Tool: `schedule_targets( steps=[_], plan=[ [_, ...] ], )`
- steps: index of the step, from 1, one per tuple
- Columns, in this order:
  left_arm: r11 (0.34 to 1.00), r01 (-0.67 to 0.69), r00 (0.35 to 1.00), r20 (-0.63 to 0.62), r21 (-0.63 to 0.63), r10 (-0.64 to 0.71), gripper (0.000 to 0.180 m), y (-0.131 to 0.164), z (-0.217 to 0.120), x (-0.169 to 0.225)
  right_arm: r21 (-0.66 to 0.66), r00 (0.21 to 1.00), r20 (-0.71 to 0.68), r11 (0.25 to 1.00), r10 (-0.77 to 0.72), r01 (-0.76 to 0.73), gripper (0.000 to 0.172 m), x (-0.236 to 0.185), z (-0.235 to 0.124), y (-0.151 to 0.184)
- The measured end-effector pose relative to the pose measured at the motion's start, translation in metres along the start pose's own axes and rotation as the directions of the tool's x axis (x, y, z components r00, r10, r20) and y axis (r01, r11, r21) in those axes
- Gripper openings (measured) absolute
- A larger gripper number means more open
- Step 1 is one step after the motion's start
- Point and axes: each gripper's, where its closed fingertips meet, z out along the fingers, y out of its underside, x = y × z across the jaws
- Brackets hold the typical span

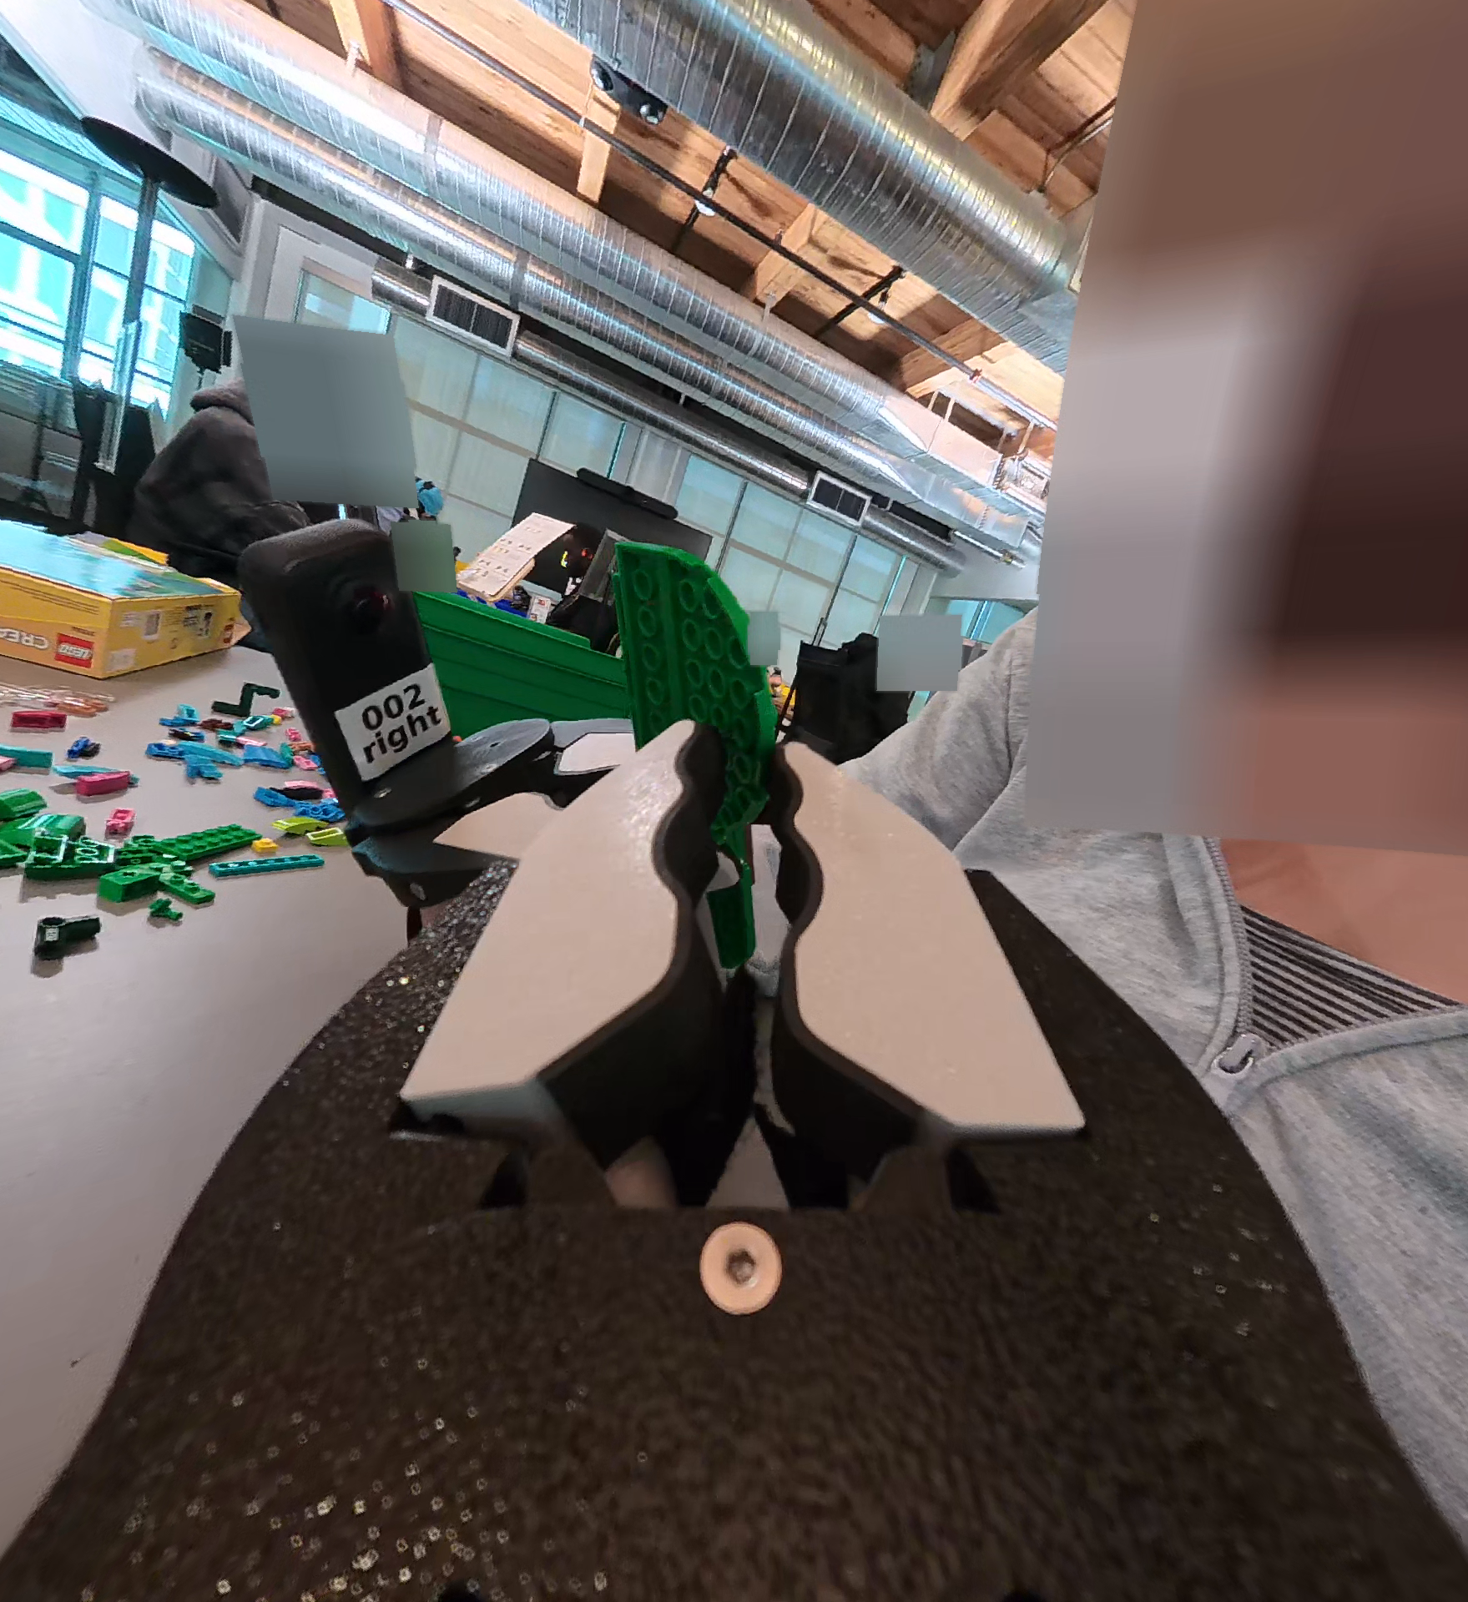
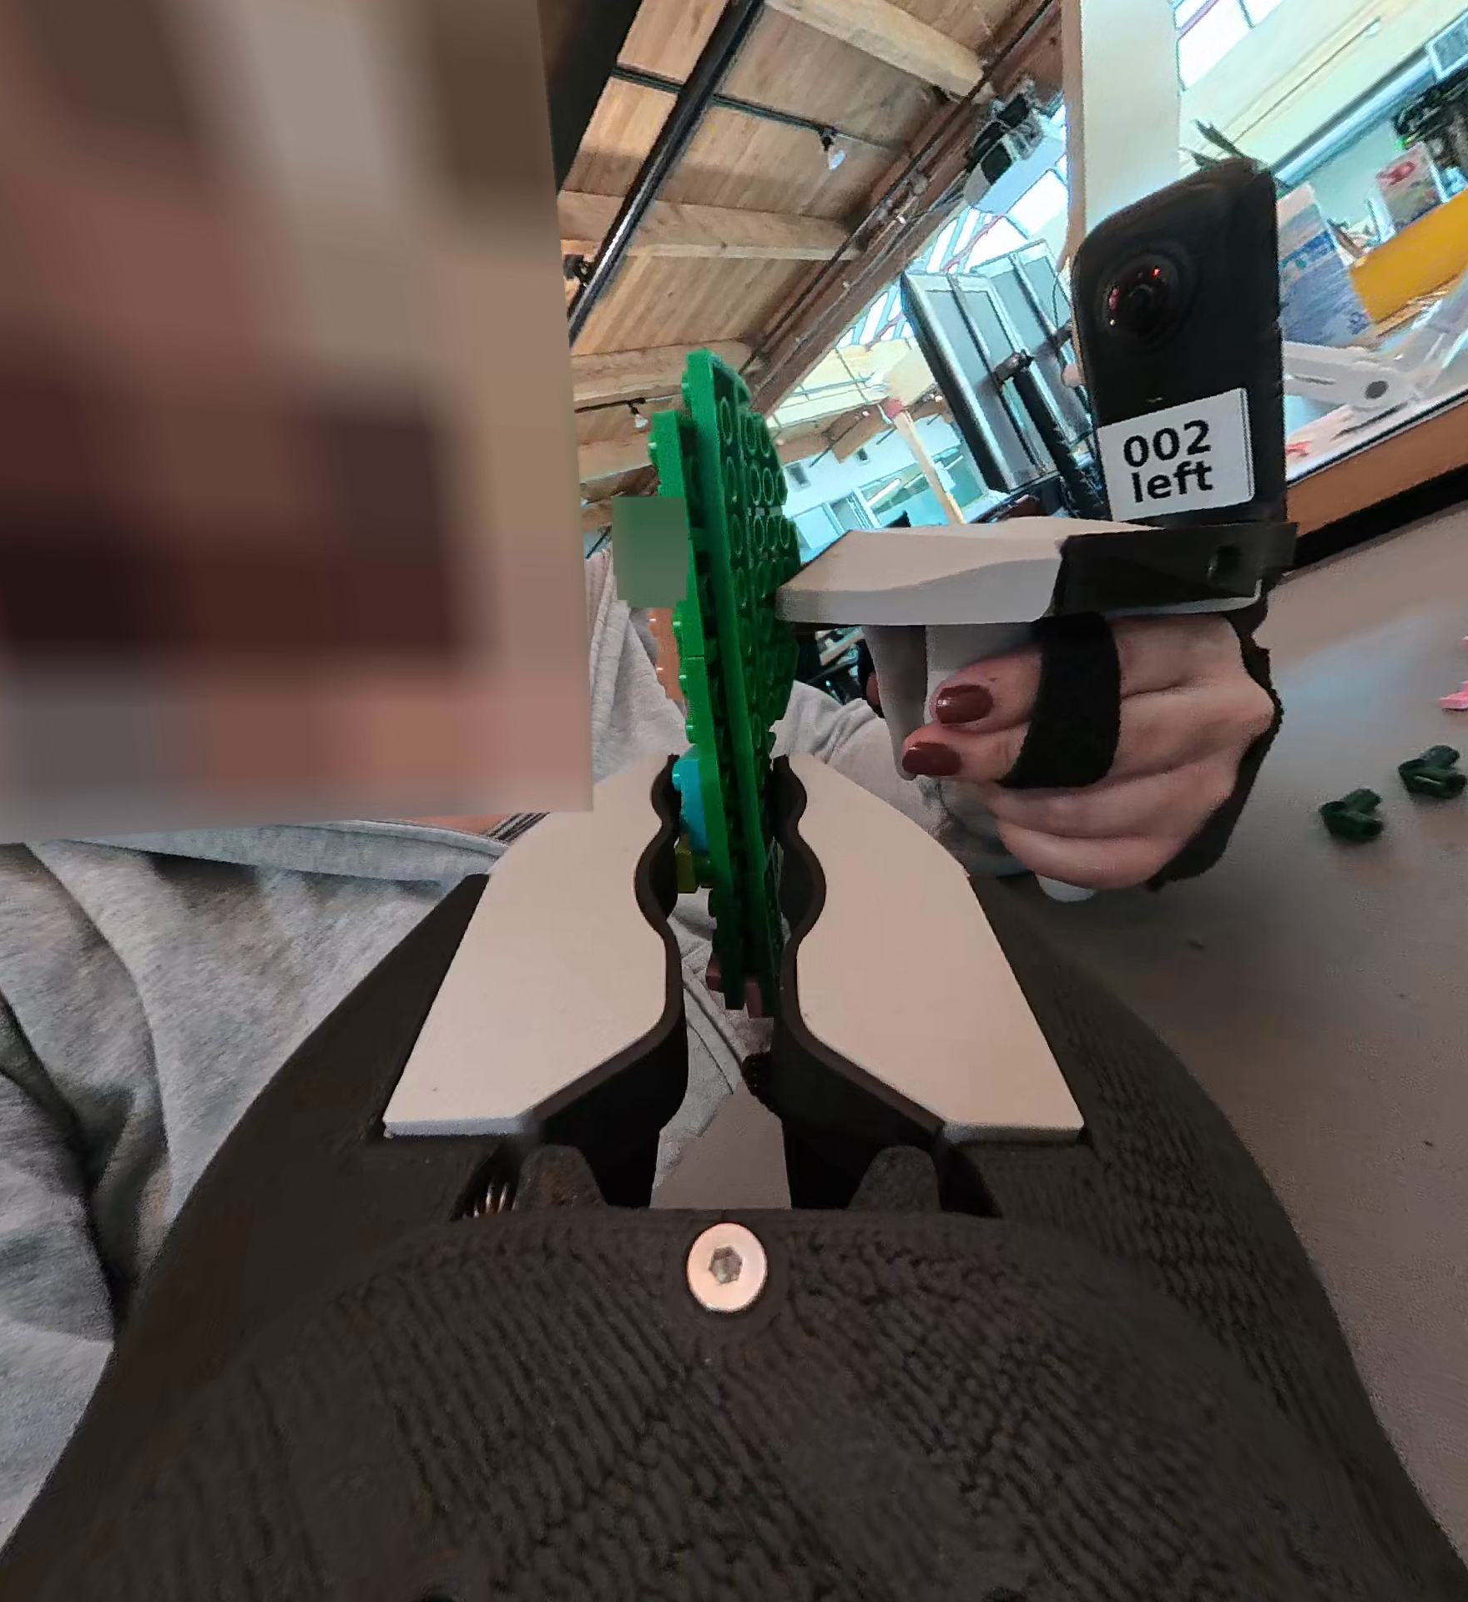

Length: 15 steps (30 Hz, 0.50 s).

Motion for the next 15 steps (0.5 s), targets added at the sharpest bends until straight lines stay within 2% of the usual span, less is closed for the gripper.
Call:
schedule_targets(
  steps=[3, 6, 8, 10, 13, 15],
  plan=[
    [1.0, 0.001, 1.0, 0.016, 0.008, -0.001, 0.011, -0.001, -0.001, -0.003, 0.01, 1.0, -0.008, 1.0, -0.002, 0.002, 0.018, 0.002, -0.001, -0.002],
    [0.998, -0.056, 0.986, 0.161, 0.019, 0.053, 0.01, -0.006, -0.006, -0.021, 0.013, 0.985, -0.158, 0.997, -0.073, 0.076, 0.017, 0.017, -0.008, -0.007],
    [0.989, -0.142, 0.949, 0.277, -0.045, 0.149, 0.009, -0.004, -0.011, -0.033, -0.034, 0.953, -0.271, 0.99, -0.139, 0.135, 0.016, 0.027, -0.015, -0.007],
    [0.97, -0.201, 0.91, 0.341, -0.137, 0.237, 0.012, 0.001, -0.013, -0.04, -0.104, 0.917, -0.346, 0.979, -0.2, 0.174, 0.016, 0.034, -0.02, -0.004],
    [0.968, -0.194, 0.906, 0.348, -0.162, 0.24, 0.014, 0.005, -0.013, -0.043, -0.154, 0.894, -0.384, 0.971, -0.231, 0.185, 0.016, 0.038, -0.022, 0.0],
    [0.973, -0.165, 0.922, 0.325, -0.161, 0.211, 0.006, 0.007, -0.012, -0.041, -0.168, 0.888, -0.398, 0.97, -0.229, 0.175, 0.016, 0.04, -0.023, 0.001]
  ],
)
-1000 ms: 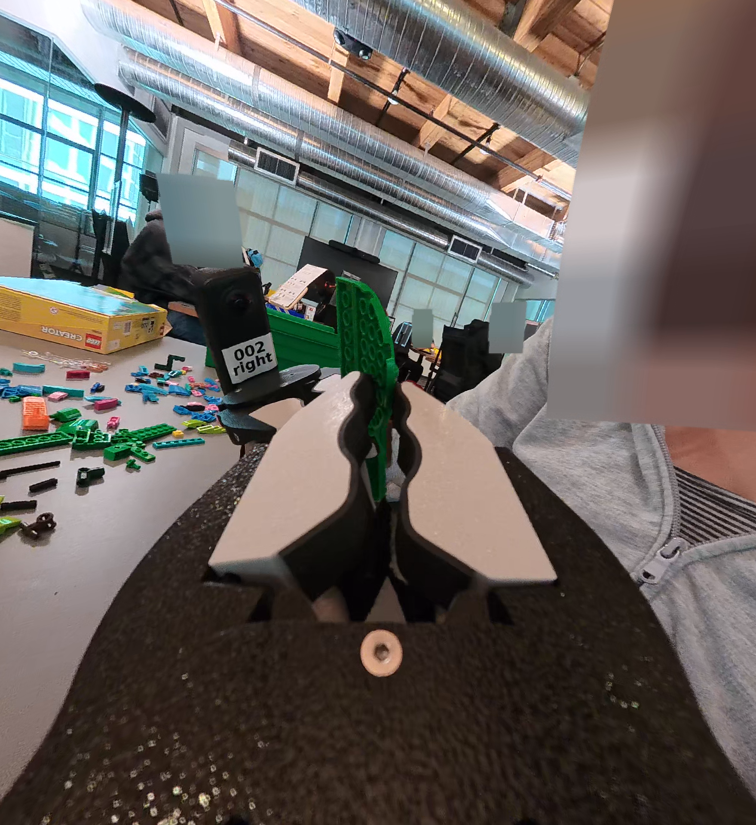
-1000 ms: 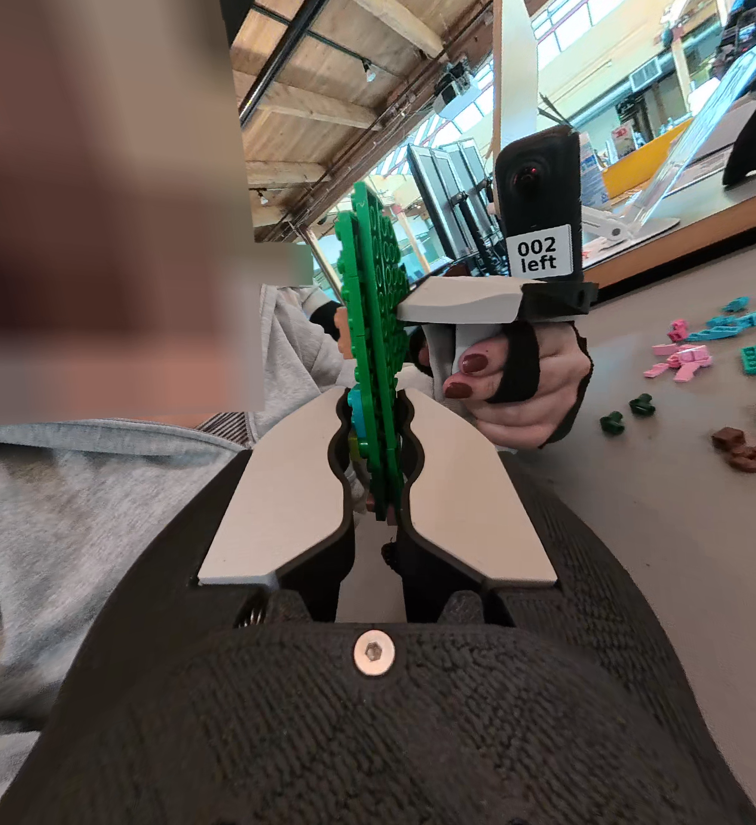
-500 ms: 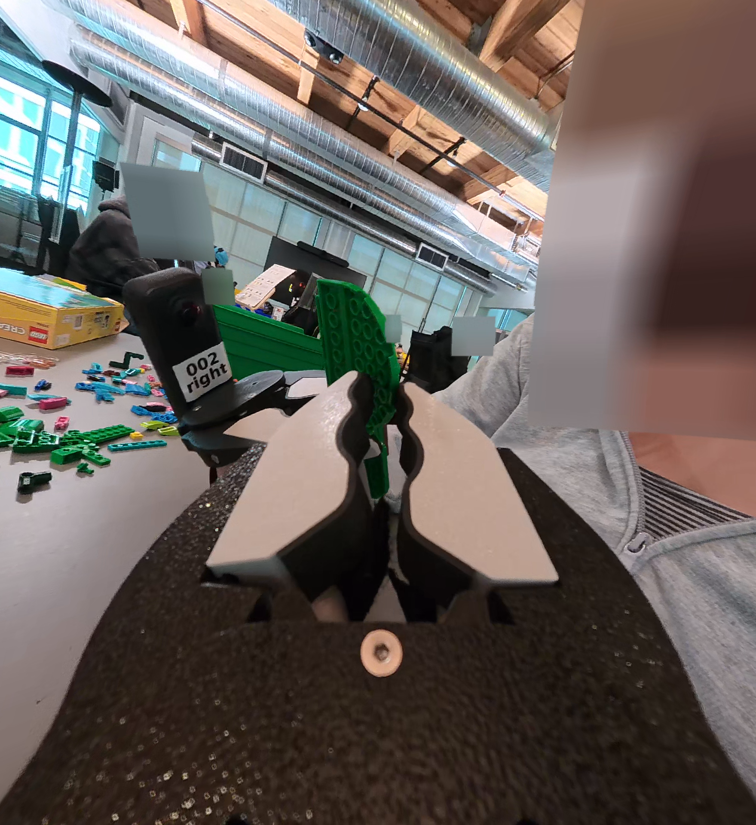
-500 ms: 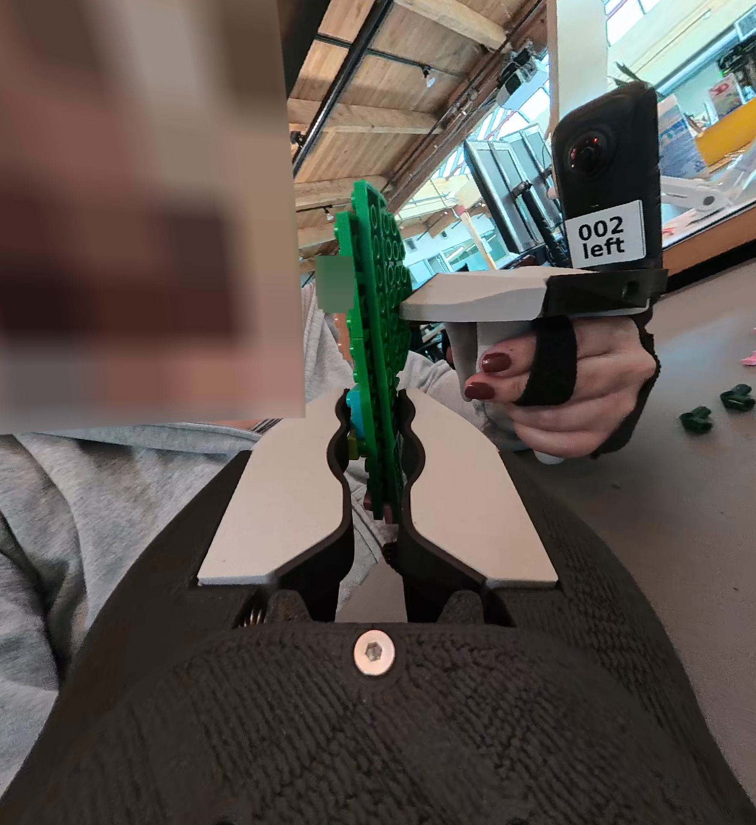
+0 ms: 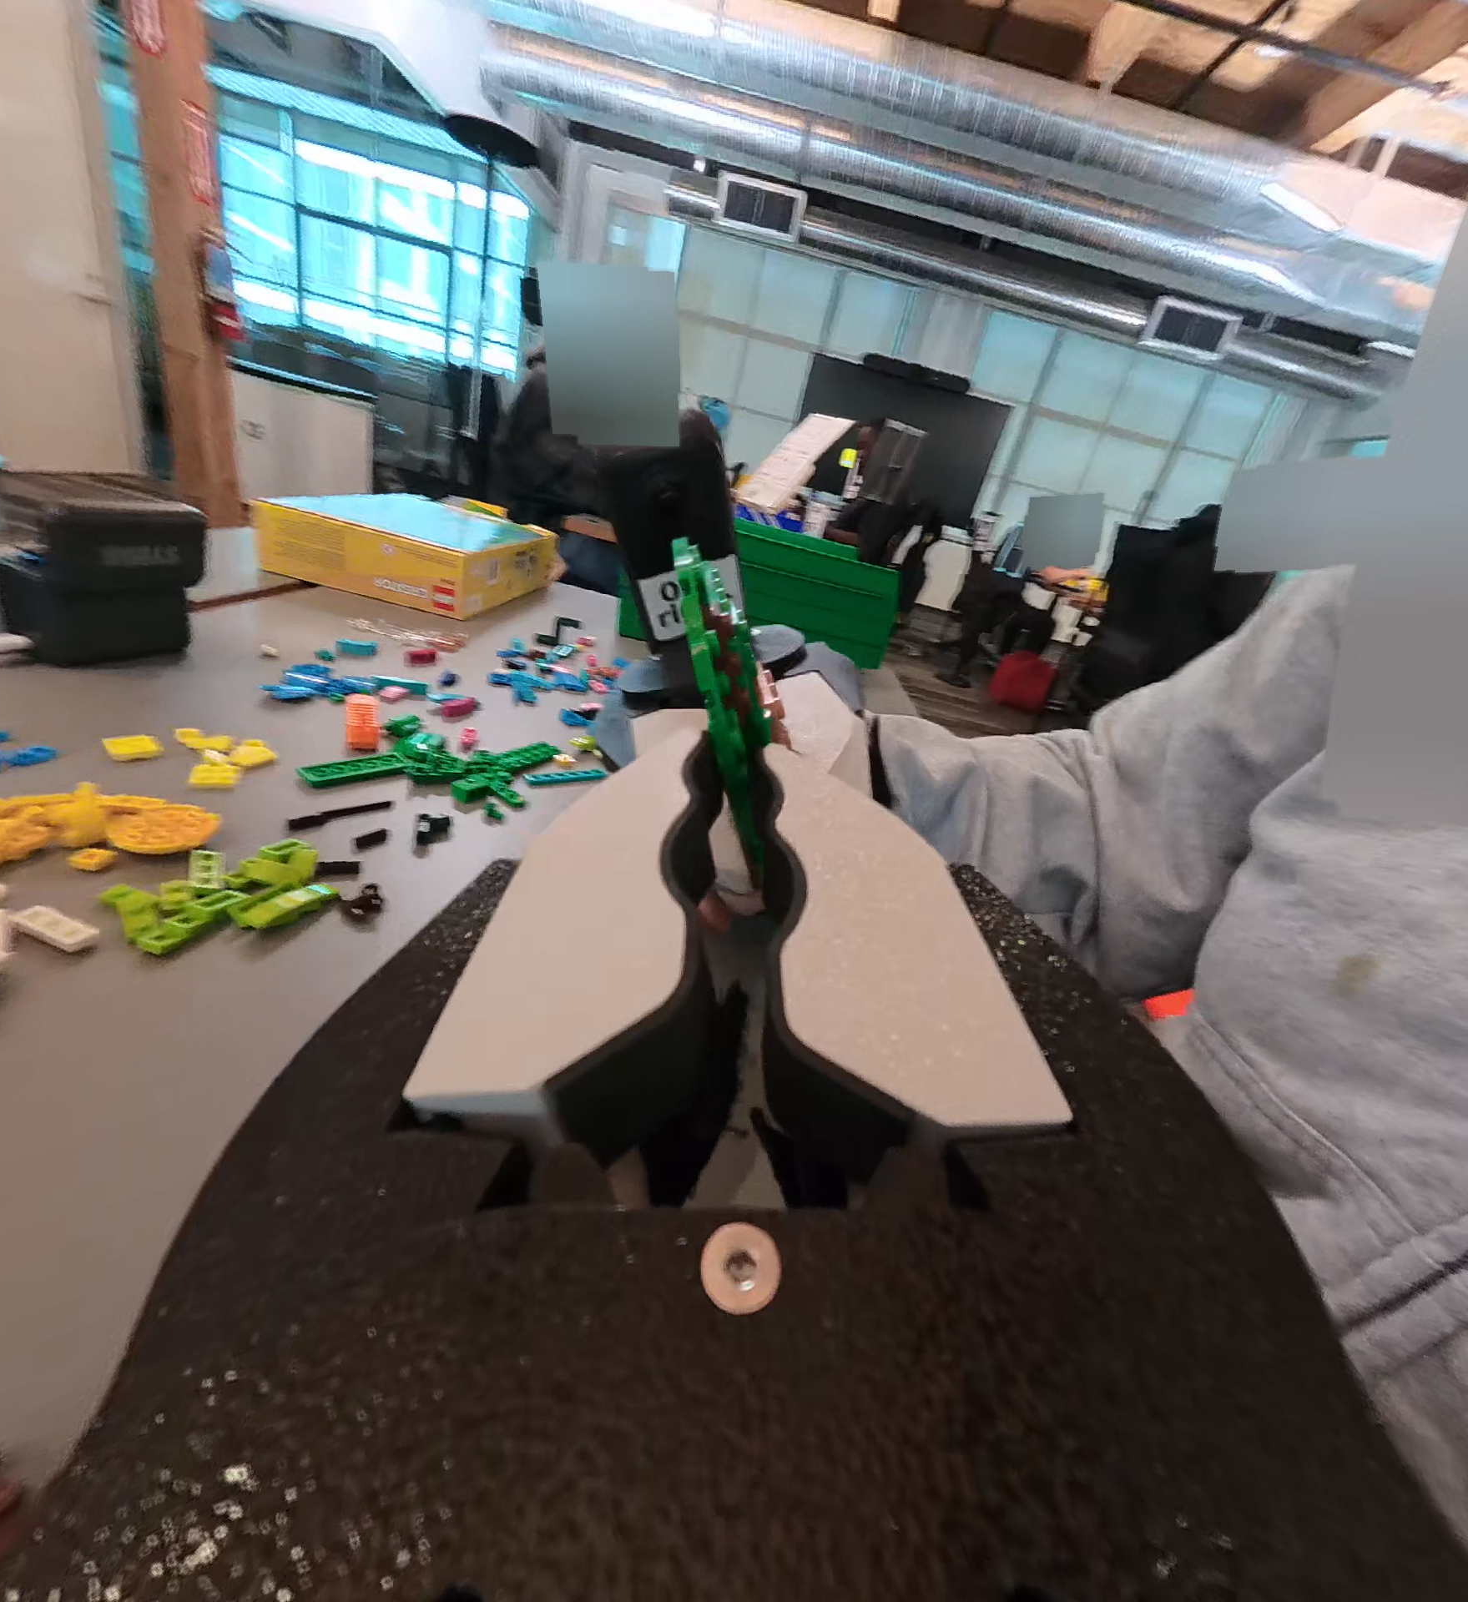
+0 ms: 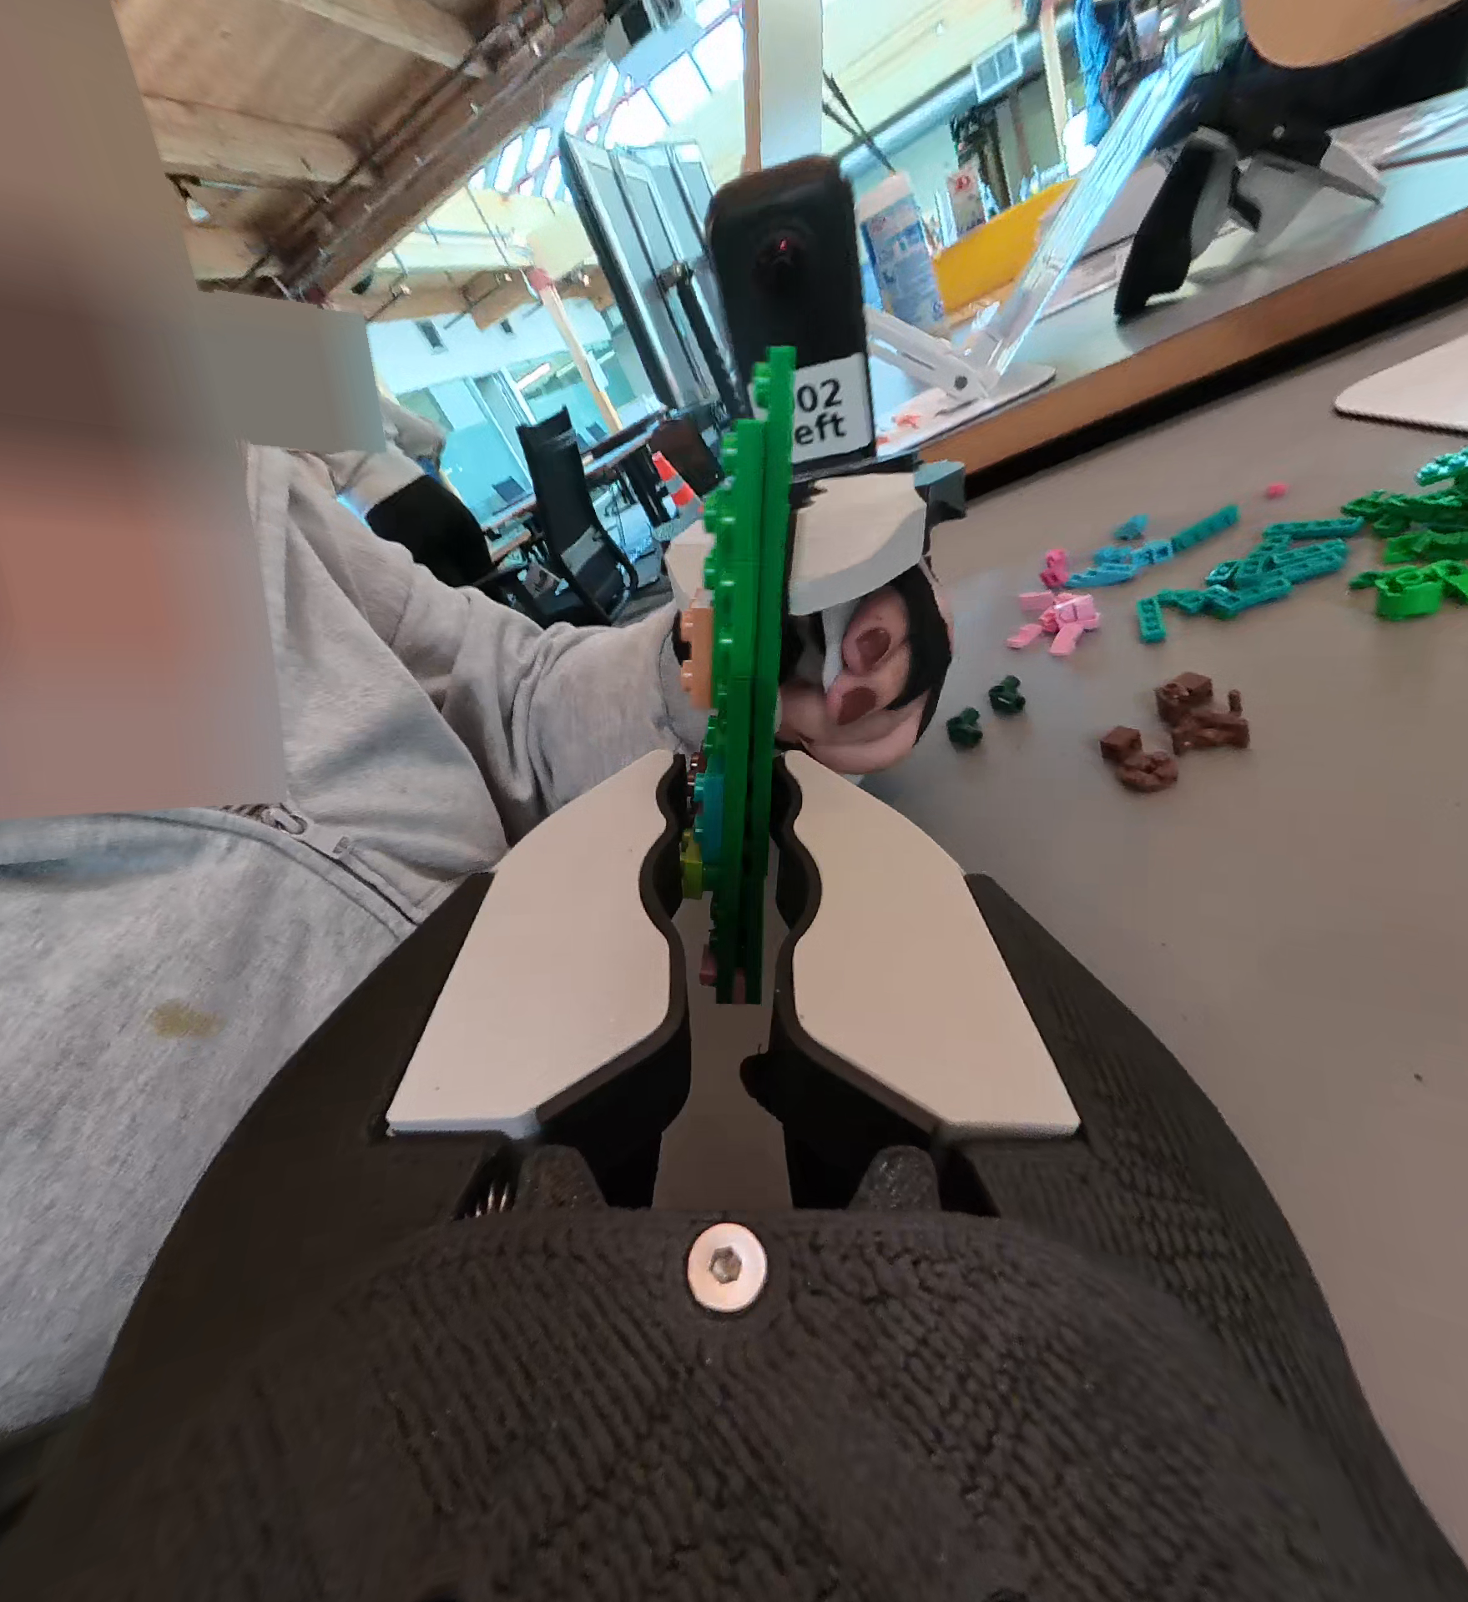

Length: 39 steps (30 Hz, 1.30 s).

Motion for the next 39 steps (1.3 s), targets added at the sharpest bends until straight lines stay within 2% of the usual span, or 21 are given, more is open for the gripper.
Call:
schedule_targets(
  steps=[2, 4, 8, 17, 19, 20, 24, 27, 29, 31, 34, 36, 37, 39],
  plan=[
    [1.0, 0.019, 0.998, -0.054, -0.002, -0.019, 0.006, 0.0, 0.001, 0.007, -0.009, 0.999, 0.039, 1.0, 0.008, -0.007, 0.016, -0.007, 0.0, 0.001],
    [0.998, 0.054, 0.99, -0.133, 0.03, -0.05, 0.007, -0.005, 0.002, 0.019, 0.011, 0.986, 0.154, 0.998, 0.056, -0.058, 0.017, -0.022, 0.001, -0.002],
    [0.993, 0.109, 0.976, -0.196, 0.052, -0.097, 0.008, -0.007, 0.001, 0.025, 0.033, 0.93, 0.327, 0.981, 0.169, -0.19, 0.019, -0.036, 0.002, -0.005],
    [0.974, 0.215, 0.936, -0.299, 0.074, -0.184, 0.009, -0.009, 0.001, 0.034, 0.024, 0.861, 0.461, 0.966, 0.217, -0.257, 0.02, -0.049, 0.001, -0.006],
    [0.948, 0.293, 0.895, -0.385, 0.121, -0.227, 0.004, -0.019, -0.003, 0.04, 0.026, 0.783, 0.579, 0.955, 0.227, -0.296, 0.016, -0.064, -0.005, -0.013],
    [0.944, 0.306, 0.892, -0.385, 0.126, -0.238, 0.004, -0.02, -0.003, 0.039, 0.014, 0.776, 0.584, 0.954, 0.236, -0.301, 0.016, -0.065, -0.002, -0.011],
    [0.95, 0.283, 0.927, -0.293, 0.135, -0.234, 0.004, -0.018, -0.004, 0.023, -0.007, 0.833, 0.506, 0.967, 0.223, -0.254, 0.016, -0.058, 0.01, -0.001],
    [0.961, 0.229, 0.969, -0.13, 0.154, -0.21, 0.005, -0.017, -0.008, -0.002, 0.07, 0.906, 0.396, 0.979, 0.149, -0.191, 0.016, -0.044, 0.002, -0.009],
    [0.966, 0.191, 0.981, -0.014, 0.175, -0.191, 0.005, -0.017, -0.013, -0.018, 0.128, 0.982, 0.17, 0.987, 0.077, -0.099, 0.016, -0.018, -0.003, -0.016],
    [0.966, 0.177, 0.98, 0.054, 0.187, -0.19, 0.005, -0.018, -0.017, -0.029, 0.142, 0.998, -0.046, 0.989, -0.032, 0.038, 0.017, 0.004, -0.014, -0.022],
    [0.969, 0.169, 0.977, 0.101, 0.183, -0.19, 0.005, -0.016, -0.019, -0.036, 0.216, 0.949, -0.292, 0.959, -0.117, 0.185, 0.017, 0.026, -0.032, -0.043],
    [0.965, 0.17, 0.973, 0.121, 0.198, -0.197, 0.005, -0.017, -0.02, -0.039, 0.194, 0.869, -0.467, 0.939, -0.165, 0.282, 0.017, 0.044, -0.045, -0.048],
    [0.965, 0.162, 0.969, 0.149, 0.208, -0.195, 0.005, -0.017, -0.021, -0.043, 0.129, 0.81, -0.55, 0.938, -0.201, 0.321, 0.017, 0.054, -0.05, -0.046],
    [0.964, 0.136, 0.956, 0.226, 0.23, -0.189, 0.005, -0.018, -0.027, -0.053, -0.096, 0.635, -0.686, 0.908, -0.357, 0.407, 0.017, 0.074, -0.061, -0.038]
  ],
)
